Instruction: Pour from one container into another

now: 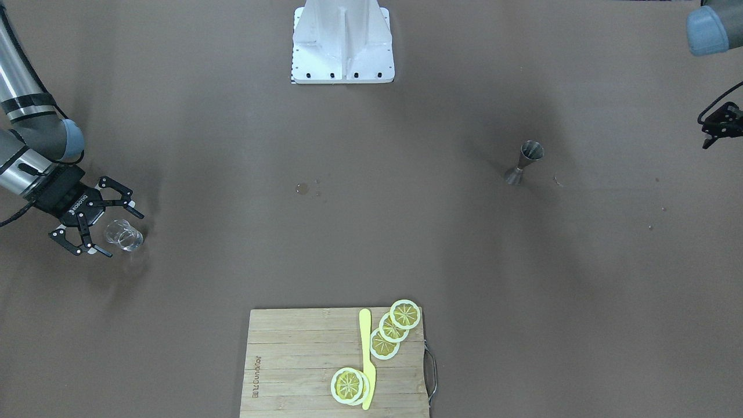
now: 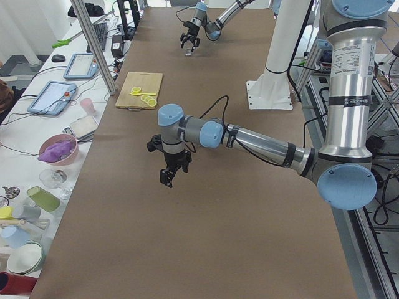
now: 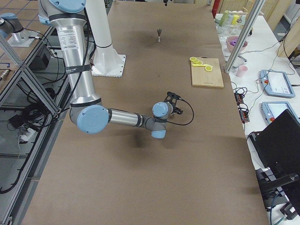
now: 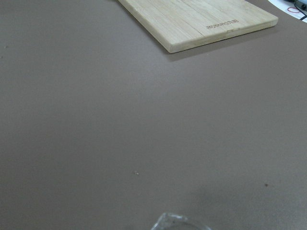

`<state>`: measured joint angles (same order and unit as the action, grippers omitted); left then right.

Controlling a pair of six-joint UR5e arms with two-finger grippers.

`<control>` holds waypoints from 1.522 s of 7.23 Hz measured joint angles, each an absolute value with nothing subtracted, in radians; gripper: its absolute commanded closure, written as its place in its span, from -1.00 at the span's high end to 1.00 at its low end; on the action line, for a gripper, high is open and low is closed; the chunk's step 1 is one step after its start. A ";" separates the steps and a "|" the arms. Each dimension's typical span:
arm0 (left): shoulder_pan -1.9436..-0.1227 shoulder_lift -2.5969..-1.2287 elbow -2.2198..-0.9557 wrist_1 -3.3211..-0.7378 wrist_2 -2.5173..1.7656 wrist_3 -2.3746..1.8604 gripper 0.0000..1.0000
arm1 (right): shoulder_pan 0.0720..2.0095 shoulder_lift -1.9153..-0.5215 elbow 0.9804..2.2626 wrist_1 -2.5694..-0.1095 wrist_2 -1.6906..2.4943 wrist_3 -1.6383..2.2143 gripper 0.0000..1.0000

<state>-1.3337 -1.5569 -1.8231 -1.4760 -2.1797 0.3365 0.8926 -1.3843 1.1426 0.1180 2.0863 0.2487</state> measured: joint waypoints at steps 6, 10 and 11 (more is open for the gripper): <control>-1.541 -1.547 -1.669 -1.466 -2.307 0.407 0.97 | 1.146 -1.402 1.364 -0.206 2.347 0.144 1.00; -1.552 -1.545 -1.650 -1.468 -2.329 0.406 0.97 | 1.513 -1.510 1.351 -0.626 2.502 -0.200 1.00; -1.552 -1.546 -1.647 -1.468 -2.330 0.405 0.97 | 1.589 -1.514 1.322 -0.790 2.508 -0.209 1.00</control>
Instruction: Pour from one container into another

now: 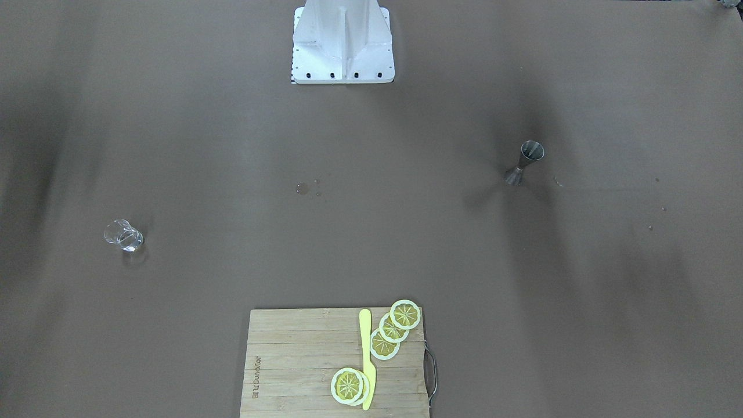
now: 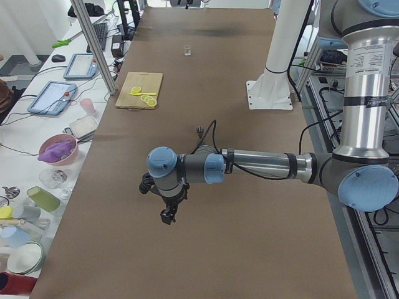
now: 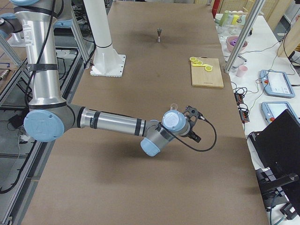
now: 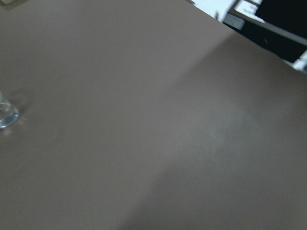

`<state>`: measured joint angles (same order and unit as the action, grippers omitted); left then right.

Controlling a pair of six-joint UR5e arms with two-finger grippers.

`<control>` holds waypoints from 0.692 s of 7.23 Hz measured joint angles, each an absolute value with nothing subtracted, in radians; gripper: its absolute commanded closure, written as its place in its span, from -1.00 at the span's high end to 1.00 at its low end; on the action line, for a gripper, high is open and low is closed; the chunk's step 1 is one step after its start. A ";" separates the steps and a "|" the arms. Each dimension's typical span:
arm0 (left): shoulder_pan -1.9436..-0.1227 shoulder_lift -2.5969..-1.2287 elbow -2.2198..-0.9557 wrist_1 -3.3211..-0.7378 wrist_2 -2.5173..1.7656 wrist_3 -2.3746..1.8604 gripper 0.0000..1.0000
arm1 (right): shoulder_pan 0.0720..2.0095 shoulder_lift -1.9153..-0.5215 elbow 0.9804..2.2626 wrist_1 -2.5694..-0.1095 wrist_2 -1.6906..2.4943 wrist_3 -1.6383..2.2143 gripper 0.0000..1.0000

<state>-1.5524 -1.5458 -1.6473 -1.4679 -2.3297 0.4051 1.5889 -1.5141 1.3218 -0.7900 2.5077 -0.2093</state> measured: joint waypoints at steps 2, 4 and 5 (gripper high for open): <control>-1.552 -1.546 -1.640 -1.470 -2.331 0.401 0.97 | 1.667 -1.455 1.294 -1.202 2.499 -0.204 1.00; -1.553 -1.546 -1.632 -1.471 -2.344 0.399 0.97 | 1.671 -1.413 1.291 -1.391 2.442 -0.068 1.00; -1.554 -1.544 -1.630 -1.471 -2.367 0.398 0.97 | 1.664 -1.397 1.286 -1.422 2.422 0.045 1.00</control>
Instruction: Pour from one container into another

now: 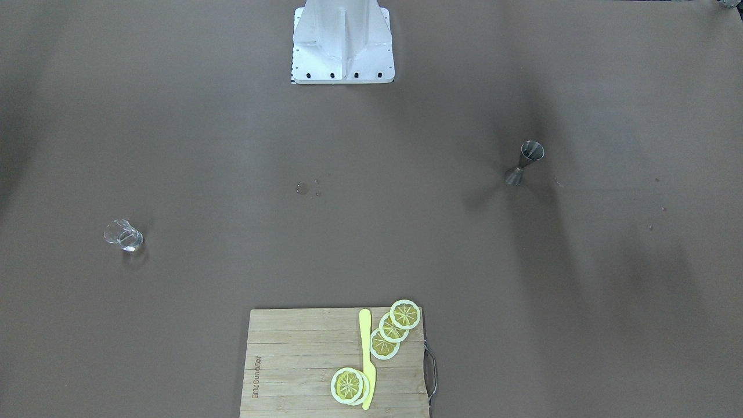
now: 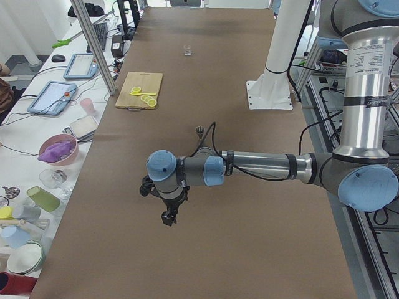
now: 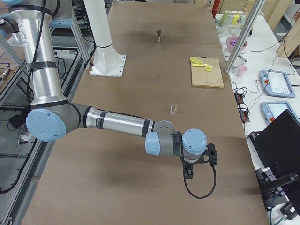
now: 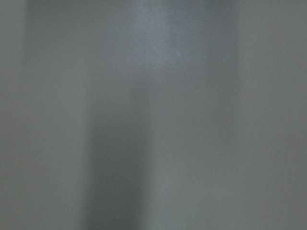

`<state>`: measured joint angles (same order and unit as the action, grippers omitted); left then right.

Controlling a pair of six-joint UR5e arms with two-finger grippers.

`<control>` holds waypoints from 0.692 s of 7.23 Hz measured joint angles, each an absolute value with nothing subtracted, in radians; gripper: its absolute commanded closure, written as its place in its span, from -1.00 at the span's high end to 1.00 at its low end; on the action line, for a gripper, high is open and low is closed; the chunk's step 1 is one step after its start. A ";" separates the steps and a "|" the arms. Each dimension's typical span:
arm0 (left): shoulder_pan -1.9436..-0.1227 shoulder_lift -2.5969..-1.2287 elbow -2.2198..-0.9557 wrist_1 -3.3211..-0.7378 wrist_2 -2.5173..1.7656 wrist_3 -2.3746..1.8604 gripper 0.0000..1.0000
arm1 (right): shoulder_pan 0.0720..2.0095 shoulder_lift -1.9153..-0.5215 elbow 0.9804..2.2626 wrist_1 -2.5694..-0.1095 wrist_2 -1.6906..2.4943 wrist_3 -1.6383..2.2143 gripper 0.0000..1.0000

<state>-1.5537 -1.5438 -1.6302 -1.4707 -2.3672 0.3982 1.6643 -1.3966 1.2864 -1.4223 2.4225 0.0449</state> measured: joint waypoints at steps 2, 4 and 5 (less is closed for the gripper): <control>-1.554 -1.543 -1.609 -1.474 -2.390 0.397 0.97 | 1.655 -1.406 1.281 -1.418 2.362 0.151 1.00; -1.558 -1.543 -1.581 -1.481 -2.391 0.382 0.97 | 1.653 -1.441 1.281 -1.344 2.327 0.143 1.00; -1.562 -1.543 -1.569 -1.481 -2.391 0.361 0.97 | 1.654 -1.469 1.286 -1.318 2.335 0.140 1.00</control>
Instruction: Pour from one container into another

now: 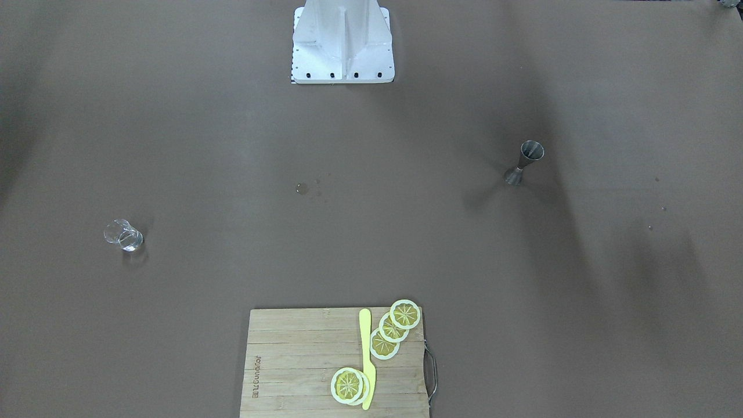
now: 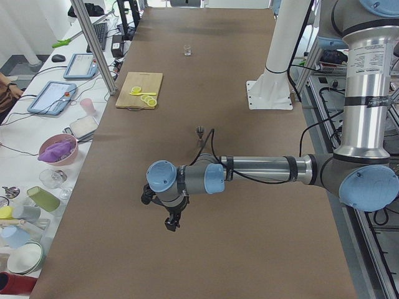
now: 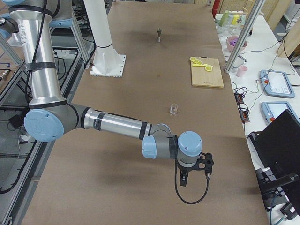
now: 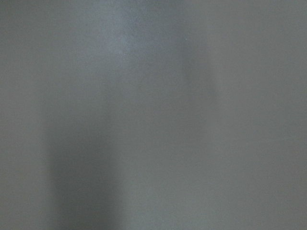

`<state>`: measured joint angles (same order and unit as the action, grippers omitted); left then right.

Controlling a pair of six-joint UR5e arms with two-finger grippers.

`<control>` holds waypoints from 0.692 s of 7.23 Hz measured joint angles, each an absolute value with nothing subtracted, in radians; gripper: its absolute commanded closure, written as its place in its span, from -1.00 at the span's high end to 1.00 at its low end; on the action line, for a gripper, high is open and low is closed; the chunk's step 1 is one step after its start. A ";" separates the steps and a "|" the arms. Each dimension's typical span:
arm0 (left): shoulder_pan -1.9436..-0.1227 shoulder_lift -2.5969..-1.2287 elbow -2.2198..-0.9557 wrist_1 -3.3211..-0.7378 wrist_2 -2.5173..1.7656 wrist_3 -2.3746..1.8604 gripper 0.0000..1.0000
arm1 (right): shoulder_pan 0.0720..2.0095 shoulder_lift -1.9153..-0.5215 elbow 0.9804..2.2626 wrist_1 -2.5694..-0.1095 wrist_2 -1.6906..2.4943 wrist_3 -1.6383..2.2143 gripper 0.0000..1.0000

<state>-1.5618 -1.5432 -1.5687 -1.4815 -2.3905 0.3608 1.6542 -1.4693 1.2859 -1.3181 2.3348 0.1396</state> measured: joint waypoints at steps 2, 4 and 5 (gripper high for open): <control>-1.568 -1.543 -1.552 -1.483 -2.392 0.339 0.97 | 1.657 -1.509 1.297 -1.277 2.358 0.136 1.00; -1.598 -1.543 -1.552 -1.483 -2.395 0.339 0.97 | 1.659 -1.518 1.316 -1.274 2.356 0.136 1.00; -1.618 -1.542 -1.553 -1.482 -2.396 0.342 0.97 | 1.660 -1.524 1.337 -1.285 2.356 0.139 1.00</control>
